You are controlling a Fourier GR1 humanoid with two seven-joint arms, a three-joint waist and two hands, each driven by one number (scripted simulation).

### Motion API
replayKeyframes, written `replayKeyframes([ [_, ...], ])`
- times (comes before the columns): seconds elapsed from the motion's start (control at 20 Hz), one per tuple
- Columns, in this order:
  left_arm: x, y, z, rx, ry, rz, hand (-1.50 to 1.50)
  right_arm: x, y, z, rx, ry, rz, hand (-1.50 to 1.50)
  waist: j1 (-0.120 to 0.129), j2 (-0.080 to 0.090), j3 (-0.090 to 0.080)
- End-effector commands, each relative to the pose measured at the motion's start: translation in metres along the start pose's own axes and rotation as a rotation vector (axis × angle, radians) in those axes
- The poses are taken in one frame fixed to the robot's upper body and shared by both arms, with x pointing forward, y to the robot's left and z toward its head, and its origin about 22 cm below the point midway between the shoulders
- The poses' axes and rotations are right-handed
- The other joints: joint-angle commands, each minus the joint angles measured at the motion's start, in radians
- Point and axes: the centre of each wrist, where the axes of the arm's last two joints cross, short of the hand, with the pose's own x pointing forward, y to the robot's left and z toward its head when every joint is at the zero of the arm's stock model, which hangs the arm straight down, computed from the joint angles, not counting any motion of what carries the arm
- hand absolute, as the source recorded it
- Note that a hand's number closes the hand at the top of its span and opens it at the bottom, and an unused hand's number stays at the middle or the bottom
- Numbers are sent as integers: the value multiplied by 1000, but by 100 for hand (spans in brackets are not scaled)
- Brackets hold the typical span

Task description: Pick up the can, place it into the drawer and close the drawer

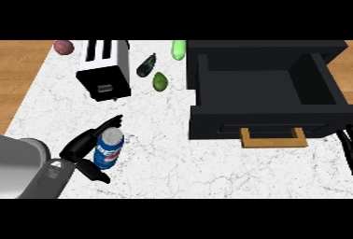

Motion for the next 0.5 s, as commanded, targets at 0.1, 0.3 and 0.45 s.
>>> replayKeyframes([
  [0.1,-4,-22,-1,-105,-96,98,150,-5,-5,3,-8,-2,-11,-150,8,-2,1],
  [0.3,4,-24,-12,-135,-95,131,150,-3,-18,-6,-22,-14,4,-150,8,-2,1],
  [0.45,12,-20,-19,-143,-121,187,150,-2,-13,-12,-36,-20,-21,-150,9,-1,1],
])
